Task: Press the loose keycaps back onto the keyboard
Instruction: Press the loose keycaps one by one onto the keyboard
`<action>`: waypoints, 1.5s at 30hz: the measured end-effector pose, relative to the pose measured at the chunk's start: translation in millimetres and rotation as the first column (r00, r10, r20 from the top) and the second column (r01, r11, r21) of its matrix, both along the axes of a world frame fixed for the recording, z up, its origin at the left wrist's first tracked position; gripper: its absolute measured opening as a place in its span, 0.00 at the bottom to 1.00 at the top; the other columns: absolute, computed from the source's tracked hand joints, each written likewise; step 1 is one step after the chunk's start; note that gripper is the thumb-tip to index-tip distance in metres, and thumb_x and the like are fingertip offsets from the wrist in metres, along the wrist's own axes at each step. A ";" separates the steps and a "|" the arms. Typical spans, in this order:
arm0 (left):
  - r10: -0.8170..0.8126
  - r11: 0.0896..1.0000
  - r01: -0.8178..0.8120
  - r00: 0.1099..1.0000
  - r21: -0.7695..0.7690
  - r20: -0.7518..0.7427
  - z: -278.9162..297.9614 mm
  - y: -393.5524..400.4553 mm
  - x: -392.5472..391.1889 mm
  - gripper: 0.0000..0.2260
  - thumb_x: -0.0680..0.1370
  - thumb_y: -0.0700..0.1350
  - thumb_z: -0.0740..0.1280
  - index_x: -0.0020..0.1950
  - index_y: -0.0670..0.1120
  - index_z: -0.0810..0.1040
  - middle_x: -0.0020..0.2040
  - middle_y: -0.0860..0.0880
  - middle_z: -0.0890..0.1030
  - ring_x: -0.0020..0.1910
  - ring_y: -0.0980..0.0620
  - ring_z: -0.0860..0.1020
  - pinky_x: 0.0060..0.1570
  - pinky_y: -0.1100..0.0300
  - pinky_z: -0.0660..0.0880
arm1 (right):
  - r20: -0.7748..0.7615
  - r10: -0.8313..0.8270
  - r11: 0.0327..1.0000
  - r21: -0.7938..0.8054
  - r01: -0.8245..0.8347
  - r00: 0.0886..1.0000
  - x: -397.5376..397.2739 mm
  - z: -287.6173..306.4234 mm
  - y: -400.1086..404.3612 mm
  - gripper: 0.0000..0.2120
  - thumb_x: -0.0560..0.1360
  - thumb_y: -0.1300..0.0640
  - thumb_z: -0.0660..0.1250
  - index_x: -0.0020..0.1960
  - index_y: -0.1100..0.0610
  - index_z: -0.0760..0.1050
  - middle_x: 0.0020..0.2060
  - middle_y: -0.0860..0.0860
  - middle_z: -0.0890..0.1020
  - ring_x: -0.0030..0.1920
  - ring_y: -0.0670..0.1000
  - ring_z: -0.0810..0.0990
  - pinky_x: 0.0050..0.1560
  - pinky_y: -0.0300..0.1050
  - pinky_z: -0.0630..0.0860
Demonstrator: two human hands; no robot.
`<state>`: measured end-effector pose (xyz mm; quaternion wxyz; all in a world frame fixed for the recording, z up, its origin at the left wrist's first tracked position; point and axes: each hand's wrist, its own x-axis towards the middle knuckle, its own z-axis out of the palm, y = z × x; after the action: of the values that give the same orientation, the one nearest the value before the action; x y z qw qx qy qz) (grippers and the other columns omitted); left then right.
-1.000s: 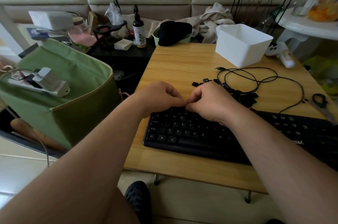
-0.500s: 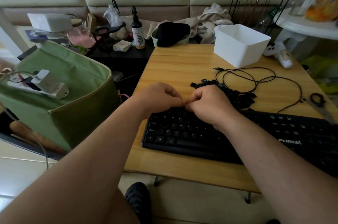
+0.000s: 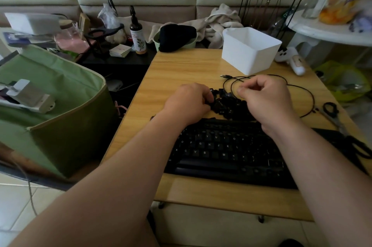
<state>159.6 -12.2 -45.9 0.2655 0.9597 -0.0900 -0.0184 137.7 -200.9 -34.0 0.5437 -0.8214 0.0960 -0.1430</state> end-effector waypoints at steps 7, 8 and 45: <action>-0.012 0.998 0.012 1.000 0.068 0.008 -4.9 -14.9 3.6 0.13 0.76 0.52 0.76 0.60 0.57 0.81 0.53 0.55 0.79 0.53 0.52 0.78 0.50 0.53 0.79 | 0.026 0.042 0.999 -0.024 -0.041 0.999 -4.7 -4.2 -1.0 0.05 0.73 0.57 0.75 0.40 0.50 0.83 0.36 0.42 0.84 0.41 0.43 0.81 0.42 0.41 0.75; -0.011 0.998 0.011 1.000 0.054 0.006 -4.6 -14.4 3.4 0.12 0.76 0.52 0.76 0.58 0.58 0.82 0.51 0.56 0.79 0.53 0.52 0.78 0.50 0.54 0.79 | 0.032 0.045 0.999 -0.025 -0.044 0.998 -5.2 -4.1 -1.0 0.05 0.73 0.57 0.75 0.39 0.50 0.83 0.35 0.41 0.84 0.40 0.42 0.81 0.42 0.40 0.75; -0.299 0.367 -0.264 0.874 -0.892 -0.382 19.9 1.6 -28.3 0.15 0.88 0.47 0.59 0.64 0.44 0.82 0.57 0.41 0.84 0.48 0.51 0.82 0.45 0.60 0.77 | 0.318 0.332 0.933 -0.252 -0.258 0.888 -31.2 3.8 13.6 0.14 0.73 0.59 0.78 0.53 0.43 0.83 0.41 0.47 0.80 0.44 0.42 0.77 0.41 0.26 0.69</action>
<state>131.2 -10.6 -26.0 0.7712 0.6014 -0.0254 -0.2071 106.5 -187.3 -30.2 0.4808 -0.8379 -0.1455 -0.2136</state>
